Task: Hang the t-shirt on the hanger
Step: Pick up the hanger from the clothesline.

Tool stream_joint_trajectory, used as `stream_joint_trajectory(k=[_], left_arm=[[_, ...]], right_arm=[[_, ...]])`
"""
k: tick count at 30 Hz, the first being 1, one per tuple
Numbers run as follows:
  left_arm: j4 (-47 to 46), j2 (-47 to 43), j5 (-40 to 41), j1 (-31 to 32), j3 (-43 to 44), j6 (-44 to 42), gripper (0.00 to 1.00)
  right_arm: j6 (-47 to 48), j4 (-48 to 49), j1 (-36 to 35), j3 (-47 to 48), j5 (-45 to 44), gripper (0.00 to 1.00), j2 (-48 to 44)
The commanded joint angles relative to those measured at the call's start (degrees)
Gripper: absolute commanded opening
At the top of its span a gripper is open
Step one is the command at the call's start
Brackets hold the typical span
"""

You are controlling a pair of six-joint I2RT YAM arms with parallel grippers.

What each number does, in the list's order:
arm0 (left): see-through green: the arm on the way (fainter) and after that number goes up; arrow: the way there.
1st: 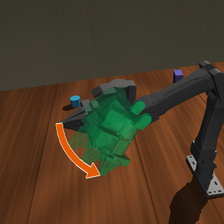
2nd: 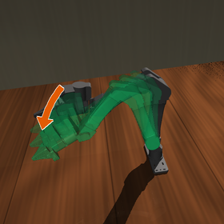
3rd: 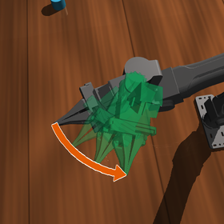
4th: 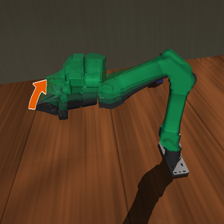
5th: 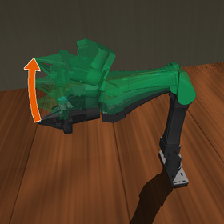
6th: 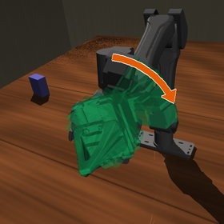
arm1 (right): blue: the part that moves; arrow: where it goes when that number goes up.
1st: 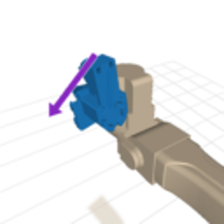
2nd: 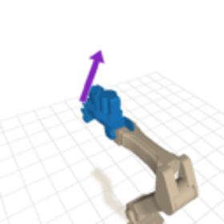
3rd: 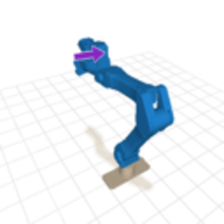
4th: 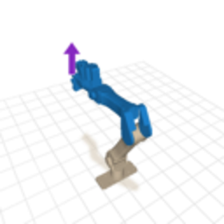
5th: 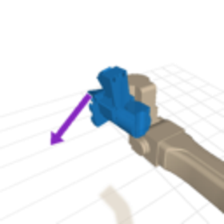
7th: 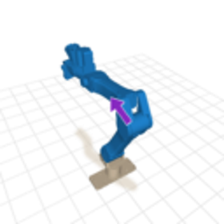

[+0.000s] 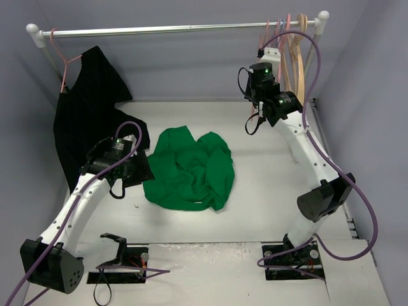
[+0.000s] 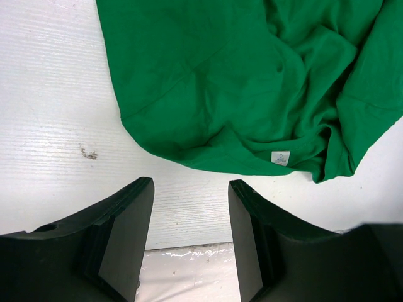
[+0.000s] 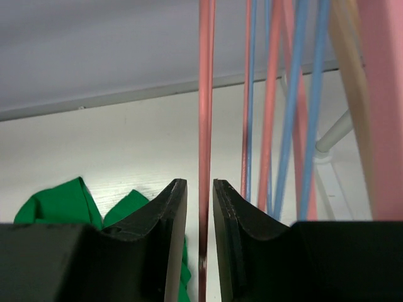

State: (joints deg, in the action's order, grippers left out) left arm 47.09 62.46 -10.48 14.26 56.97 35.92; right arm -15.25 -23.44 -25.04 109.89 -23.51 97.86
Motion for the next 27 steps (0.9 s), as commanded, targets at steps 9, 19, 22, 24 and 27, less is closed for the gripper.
stream_joint_trajectory(k=[9, 19, 22, 24, 27], left_arm=[[-0.5, -0.1, -0.1, 0.3, 1.5, -0.9, 0.5], [-1.5, 1.5, -1.0, 0.3, 2.2, -0.9, 0.5], [-1.5, 1.7, -1.0, 0.3, 2.3, -0.8, 0.5], [-1.5, 1.8, -1.1, 0.3, 2.2, -0.8, 0.5], [-1.5, 1.8, -1.2, 0.3, 2.0, -0.8, 0.5]], right_arm=[[-2.2, 1.5, 0.4, -2.0, -1.8, 0.22, -1.7], [-0.6, 1.3, 0.4, -2.8, -3.7, 0.18, -3.9], [-0.4, 1.5, 0.4, -2.7, -3.7, 0.17, -4.2], [-0.2, 1.6, 0.4, -2.6, -3.7, 0.17, -4.3], [0.0, 1.8, 0.3, -2.3, -3.7, 0.13, -4.3]])
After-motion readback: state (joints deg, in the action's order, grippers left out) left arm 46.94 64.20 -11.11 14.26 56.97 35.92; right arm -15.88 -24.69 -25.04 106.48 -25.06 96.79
